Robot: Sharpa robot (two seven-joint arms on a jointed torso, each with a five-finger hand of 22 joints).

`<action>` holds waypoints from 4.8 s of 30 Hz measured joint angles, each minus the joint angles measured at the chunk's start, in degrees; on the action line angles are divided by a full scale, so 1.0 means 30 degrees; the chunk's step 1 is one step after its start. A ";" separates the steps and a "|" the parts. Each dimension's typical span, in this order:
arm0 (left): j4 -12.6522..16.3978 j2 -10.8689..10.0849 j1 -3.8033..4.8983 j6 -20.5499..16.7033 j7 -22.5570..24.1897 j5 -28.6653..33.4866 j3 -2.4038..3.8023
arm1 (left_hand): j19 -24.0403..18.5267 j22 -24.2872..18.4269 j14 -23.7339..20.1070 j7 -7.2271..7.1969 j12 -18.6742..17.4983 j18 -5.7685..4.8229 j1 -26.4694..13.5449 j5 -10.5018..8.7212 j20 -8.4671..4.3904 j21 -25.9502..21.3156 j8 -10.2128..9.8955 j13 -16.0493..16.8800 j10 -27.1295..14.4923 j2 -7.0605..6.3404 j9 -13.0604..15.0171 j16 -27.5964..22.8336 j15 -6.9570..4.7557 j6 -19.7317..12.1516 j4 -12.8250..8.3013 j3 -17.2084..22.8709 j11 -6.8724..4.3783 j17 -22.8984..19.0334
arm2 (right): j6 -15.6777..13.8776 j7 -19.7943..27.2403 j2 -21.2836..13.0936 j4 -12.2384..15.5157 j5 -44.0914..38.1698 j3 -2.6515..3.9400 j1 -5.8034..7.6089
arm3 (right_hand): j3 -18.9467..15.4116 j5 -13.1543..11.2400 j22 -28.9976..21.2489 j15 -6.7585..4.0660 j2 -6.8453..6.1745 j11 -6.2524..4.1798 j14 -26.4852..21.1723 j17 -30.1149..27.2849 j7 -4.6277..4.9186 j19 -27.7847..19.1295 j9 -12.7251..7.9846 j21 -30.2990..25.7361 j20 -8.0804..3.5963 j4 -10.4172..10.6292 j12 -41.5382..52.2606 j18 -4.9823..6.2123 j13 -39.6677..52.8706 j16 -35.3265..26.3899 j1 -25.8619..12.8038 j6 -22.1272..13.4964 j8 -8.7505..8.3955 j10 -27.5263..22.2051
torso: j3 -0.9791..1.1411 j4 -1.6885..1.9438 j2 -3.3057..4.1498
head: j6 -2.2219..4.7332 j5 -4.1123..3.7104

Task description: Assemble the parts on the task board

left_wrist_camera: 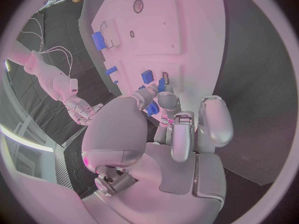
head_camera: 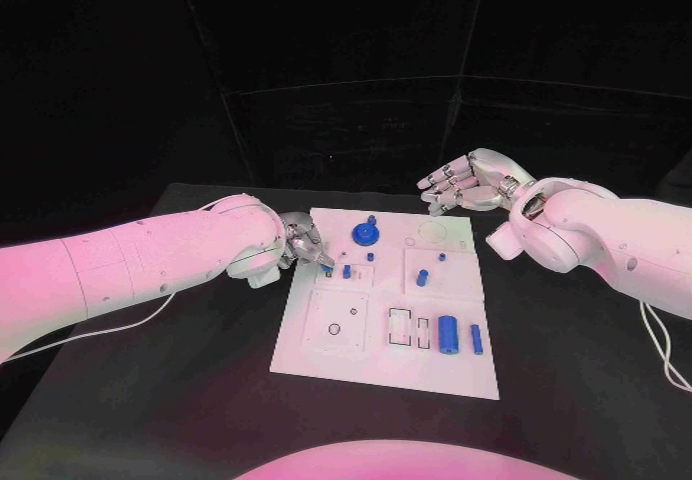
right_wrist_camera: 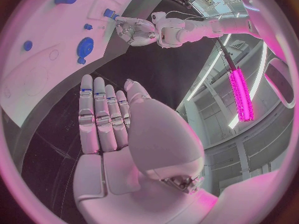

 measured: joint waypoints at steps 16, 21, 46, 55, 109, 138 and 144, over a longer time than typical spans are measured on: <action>0.0016 0.0149 -0.0108 -0.0199 -0.0100 -0.0926 -0.0062 | 0.0059 0.0022 0.0000 -0.0035 0.0132 0.0001 -0.0250 -0.0003 -0.0059 -0.0001 0.0114 0.0141 -0.0014 -0.0103 0.0007 0.0000 0.0001 -0.0102 -0.0318 0.0532 0.0016 -0.0001 | -0.0017 -0.0031 0.0068 -0.0095 0.0001 -0.0004 -0.0002 | 0.0445 0.0000 -0.0001 0.0049 -0.0188 0.0070 -0.0049 -0.0239 -0.0001 -0.0070 0.0000 -0.0185 0.0070 0.0071 -0.0074 -0.0001 0.0000 0.0000 -0.0114 0.0000 -0.0025 0.0070 | 0.0013 -0.0016 0.0027 | -0.0123 0.0070; -0.0034 0.0225 -0.0098 -0.0133 -0.0149 -0.0993 -0.0051 | 0.0059 0.0020 0.0000 -0.0076 0.0132 -0.0001 -0.0250 -0.0032 -0.0059 -0.0001 0.0113 0.0140 -0.0015 -0.0103 0.0007 0.0000 0.0001 -0.0060 -0.0319 0.0535 0.0019 0.0000 | -0.0015 -0.0043 0.0084 -0.0119 0.0001 -0.0005 -0.0003 | 0.0665 0.0000 -0.0018 -0.0003 -0.0361 0.0070 -0.0140 -0.0345 0.0000 -0.0070 0.0001 -0.0187 0.0070 0.0143 -0.0144 0.0001 0.0000 0.0000 -0.0142 0.0000 -0.0025 0.0070 | 0.0018 -0.0015 0.0026 | -0.0157 0.0062; -0.0109 0.0284 -0.0046 0.0954 -0.0572 -0.1062 -0.0017 | 0.0059 -0.0015 0.0000 -0.0066 0.0213 -0.0002 -0.0377 -0.0077 -0.0058 -0.0001 0.0220 0.0193 0.0061 -0.0230 0.0163 0.0000 0.0002 -0.0068 -0.0341 0.0550 -0.0050 0.0000 | -0.0002 -0.0109 0.0057 -0.0160 0.0001 -0.0008 -0.0004 | 0.0982 0.0000 -0.0014 0.0062 -0.0535 0.0138 -0.0204 -0.0525 0.0069 -0.0140 0.0001 -0.0285 0.0139 0.0188 -0.0154 0.0000 0.0000 0.0000 -0.0316 -0.0070 -0.0025 0.0002 | 0.0031 0.0000 0.0015 | -0.0179 0.0203; -0.0293 0.0445 -0.0030 0.1093 -0.0639 -0.1080 -0.0010 | 0.0058 0.0005 0.0000 -0.0077 0.0312 -0.0001 -0.0638 -0.0010 -0.0057 -0.0002 0.0385 0.0303 0.0082 0.0040 0.0692 0.0000 0.0002 -0.0058 -0.0202 0.0690 -0.0025 0.0000 | -0.0003 -0.0117 0.0099 -0.0176 0.0001 -0.0008 -0.0004 | 0.1170 0.0000 -0.0013 0.0101 -0.0625 0.0137 -0.0242 -0.0590 0.0068 -0.0139 0.0001 -0.0376 0.0139 0.0281 -0.0225 0.0000 0.0000 0.0000 -0.0407 -0.0069 -0.0085 0.0002 | 0.0035 -0.0005 0.0018 | -0.0212 0.0165; -0.0398 -0.0012 -0.0025 -0.2479 0.2114 0.0986 -0.0065 | -0.3661 -0.6762 -0.0394 0.1093 -0.3080 0.1226 -0.2245 0.0090 0.0531 -0.6798 -0.0534 -0.3710 -0.4615 -0.0878 0.1949 -0.4069 0.0839 -0.2880 0.2482 -0.7975 0.1145 -0.1360 | -0.0124 -0.0064 0.0043 -0.0013 -0.0001 -0.0011 -0.0003 | 0.1604 -0.0300 -0.0009 0.0201 -0.0912 0.0203 -0.0340 -0.0861 0.0137 -0.0208 0.0001 -0.0448 0.0208 0.0461 -0.0224 0.0000 0.0000 0.0000 -0.0694 -0.0138 -0.0099 -0.0066 | 0.0048 0.0011 -0.0002 | -0.0048 -0.0051; -0.2683 0.3366 -0.0115 -0.4193 0.8516 -0.4213 -0.0952 | -0.3881 -1.0348 -0.2061 0.1838 -0.7907 0.1638 0.4718 0.0090 0.1490 -1.0879 -0.3856 -0.8898 -0.8516 -0.0661 -0.2433 -0.7239 0.1741 -0.1690 -0.1825 -0.6356 0.2226 -0.6280 | -0.0193 -0.0044 0.0280 0.0008 -0.0116 -0.0017 -0.0006 | 0.2294 -0.0410 -0.0007 0.0200 -0.0912 0.0203 -0.0340 -0.1039 0.0131 -0.0208 0.0024 -0.0446 0.0208 0.0300 -0.0223 0.0000 0.0000 0.0000 -0.0694 0.0000 -0.0099 -0.0065 | 0.0024 -0.0026 0.0048 | 0.0295 -0.0767; -0.3353 0.4012 -0.0208 -0.4171 0.7889 -0.5287 -0.0972 | -0.3304 -0.9770 -0.1501 0.1867 -0.8445 0.1637 0.4511 0.0090 0.1537 -1.0180 -0.4198 -0.9608 -0.8591 -0.0760 -0.2948 -0.6420 0.1723 -0.1168 -0.1868 -0.6194 0.2300 -0.5554 | -0.0194 -0.0022 0.0427 -0.0044 -0.0129 -0.0017 -0.0010 | 0.2294 -0.0410 -0.0007 0.0200 -0.0912 0.0202 -0.0339 -0.1038 0.0131 -0.0208 0.0023 -0.0446 0.0208 0.0299 -0.0223 0.0000 0.0000 0.0000 -0.0694 0.0000 -0.0099 -0.0065 | 0.0009 -0.0022 0.0048 | 0.0304 -0.0773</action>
